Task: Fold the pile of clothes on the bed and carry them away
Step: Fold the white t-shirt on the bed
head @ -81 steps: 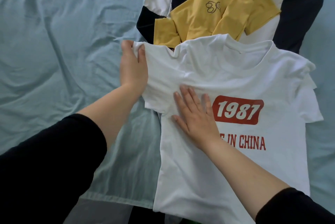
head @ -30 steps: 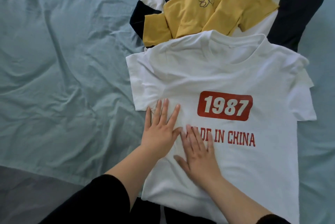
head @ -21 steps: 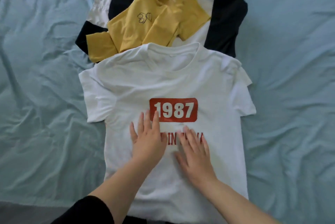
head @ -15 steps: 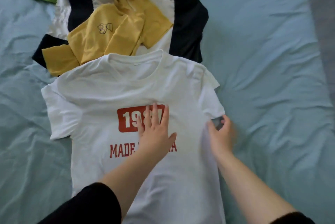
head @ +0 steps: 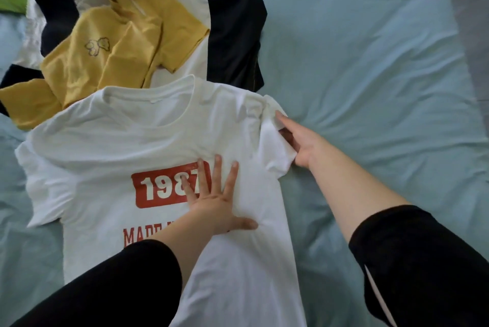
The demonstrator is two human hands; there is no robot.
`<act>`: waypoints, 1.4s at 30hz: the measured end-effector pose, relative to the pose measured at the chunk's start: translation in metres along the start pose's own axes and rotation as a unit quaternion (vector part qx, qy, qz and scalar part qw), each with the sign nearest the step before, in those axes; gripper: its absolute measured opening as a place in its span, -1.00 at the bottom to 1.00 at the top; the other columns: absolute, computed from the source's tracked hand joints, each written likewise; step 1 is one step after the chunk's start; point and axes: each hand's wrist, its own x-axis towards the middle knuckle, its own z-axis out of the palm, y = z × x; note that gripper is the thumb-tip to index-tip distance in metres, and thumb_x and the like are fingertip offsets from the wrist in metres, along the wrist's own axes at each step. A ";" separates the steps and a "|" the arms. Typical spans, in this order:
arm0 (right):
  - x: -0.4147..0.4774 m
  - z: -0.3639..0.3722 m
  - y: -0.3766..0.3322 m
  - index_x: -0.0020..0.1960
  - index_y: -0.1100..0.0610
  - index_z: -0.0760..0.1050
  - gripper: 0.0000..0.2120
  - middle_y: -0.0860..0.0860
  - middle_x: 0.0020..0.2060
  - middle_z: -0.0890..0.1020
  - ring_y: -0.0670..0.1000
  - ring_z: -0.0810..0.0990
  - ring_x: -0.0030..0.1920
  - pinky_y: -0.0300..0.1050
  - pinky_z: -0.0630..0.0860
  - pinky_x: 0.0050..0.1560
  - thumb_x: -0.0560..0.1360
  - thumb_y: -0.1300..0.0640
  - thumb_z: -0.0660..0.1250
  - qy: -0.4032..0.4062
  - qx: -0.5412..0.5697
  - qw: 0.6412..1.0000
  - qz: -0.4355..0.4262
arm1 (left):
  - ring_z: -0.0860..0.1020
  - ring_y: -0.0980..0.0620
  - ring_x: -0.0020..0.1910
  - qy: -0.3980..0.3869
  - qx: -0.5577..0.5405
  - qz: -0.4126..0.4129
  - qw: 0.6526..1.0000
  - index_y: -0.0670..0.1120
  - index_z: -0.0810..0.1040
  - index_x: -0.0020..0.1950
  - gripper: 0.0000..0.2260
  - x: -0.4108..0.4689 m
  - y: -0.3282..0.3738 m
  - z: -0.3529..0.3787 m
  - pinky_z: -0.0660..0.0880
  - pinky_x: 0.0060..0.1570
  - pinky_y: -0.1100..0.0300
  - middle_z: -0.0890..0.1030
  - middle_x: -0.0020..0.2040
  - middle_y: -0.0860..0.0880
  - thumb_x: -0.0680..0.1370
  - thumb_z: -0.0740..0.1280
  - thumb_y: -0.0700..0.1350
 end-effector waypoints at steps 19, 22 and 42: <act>0.013 -0.018 -0.039 -0.20 0.11 0.54 -0.54 -0.01 -0.33 0.67 0.00 0.68 -0.31 -0.20 0.55 -0.38 0.39 -0.32 0.37 0.177 -0.176 0.954 -0.168 | -0.77 -0.19 0.16 -0.012 0.000 -0.009 1.000 0.19 -0.76 0.19 0.23 0.008 0.000 0.003 -0.59 0.10 -0.42 -0.78 0.22 0.00 0.13 0.20 0.62; -0.007 -0.028 -0.008 -0.18 0.12 0.55 -0.58 -0.04 -0.34 0.68 -0.02 0.67 -0.29 -0.19 0.58 -0.33 0.38 -0.26 0.43 0.089 -0.194 0.971 -0.109 | -0.77 -0.19 0.15 -0.013 0.001 -0.010 1.000 0.19 -0.78 0.17 0.23 0.006 0.001 0.001 -0.57 0.13 -0.42 -0.78 0.21 0.01 0.15 0.22 0.61; -0.059 0.061 0.154 0.48 0.06 0.28 -0.56 0.09 0.47 0.33 0.12 0.25 0.49 0.15 0.05 0.51 0.62 0.01 0.12 0.056 -0.669 0.555 -0.490 | -0.43 0.04 0.49 0.284 -0.084 -0.074 0.952 0.18 -0.38 0.52 -0.35 -0.051 -0.069 0.040 -0.43 0.43 -0.11 -0.47 0.51 0.03 0.55 -0.19 0.40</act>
